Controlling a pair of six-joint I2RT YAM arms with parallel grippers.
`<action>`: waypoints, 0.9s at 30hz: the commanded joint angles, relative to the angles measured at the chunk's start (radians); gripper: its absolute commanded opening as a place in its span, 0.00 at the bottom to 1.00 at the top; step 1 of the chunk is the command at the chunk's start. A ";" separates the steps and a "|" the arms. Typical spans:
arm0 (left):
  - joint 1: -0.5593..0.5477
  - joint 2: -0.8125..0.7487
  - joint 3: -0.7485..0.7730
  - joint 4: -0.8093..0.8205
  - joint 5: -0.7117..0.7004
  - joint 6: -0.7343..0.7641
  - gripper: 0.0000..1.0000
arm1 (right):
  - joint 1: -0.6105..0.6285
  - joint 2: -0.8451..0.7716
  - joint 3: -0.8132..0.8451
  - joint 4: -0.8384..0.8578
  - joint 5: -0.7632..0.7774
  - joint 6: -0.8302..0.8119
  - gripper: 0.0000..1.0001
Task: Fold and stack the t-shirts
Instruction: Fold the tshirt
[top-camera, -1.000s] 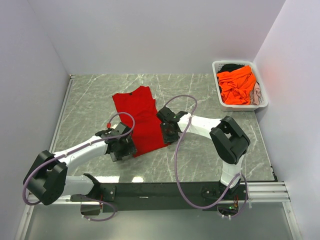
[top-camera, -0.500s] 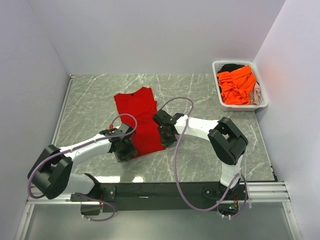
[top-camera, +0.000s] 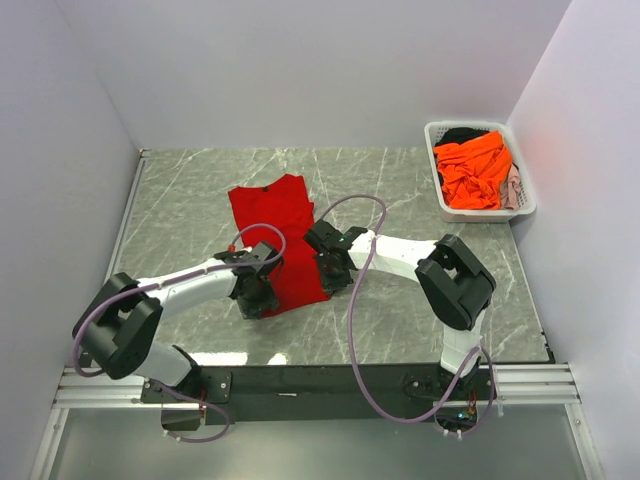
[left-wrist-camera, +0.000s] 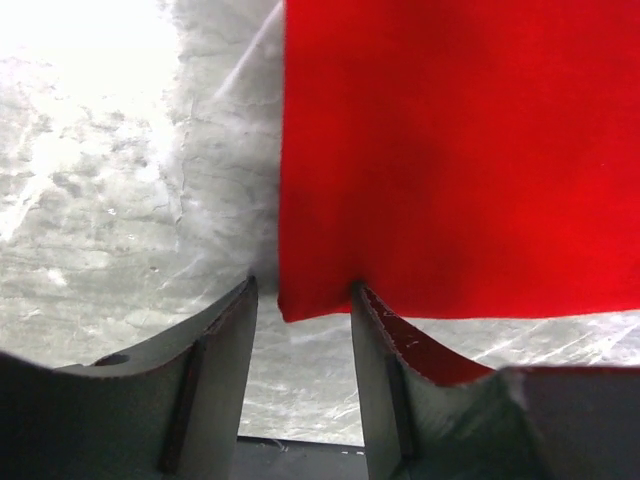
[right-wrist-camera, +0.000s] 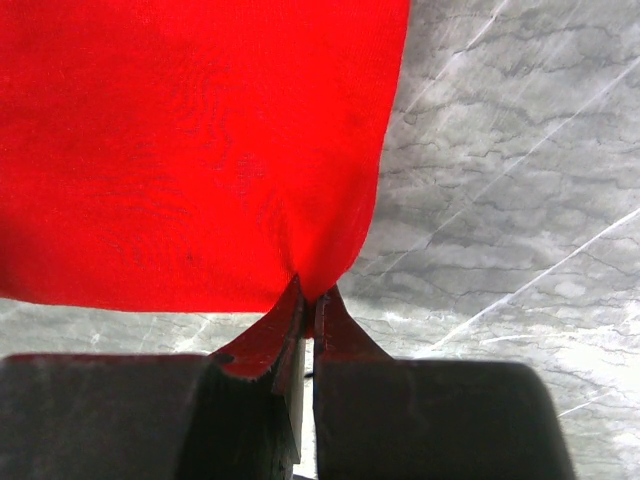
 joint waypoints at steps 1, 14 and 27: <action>-0.019 0.046 0.026 -0.019 -0.005 -0.002 0.48 | 0.020 0.038 -0.017 -0.056 -0.005 -0.006 0.00; -0.051 0.091 -0.013 -0.030 0.056 0.028 0.01 | 0.028 -0.004 -0.060 -0.076 -0.064 -0.053 0.00; -0.379 -0.228 -0.027 -0.239 0.362 -0.074 0.01 | 0.104 -0.508 -0.276 -0.450 -0.046 -0.027 0.00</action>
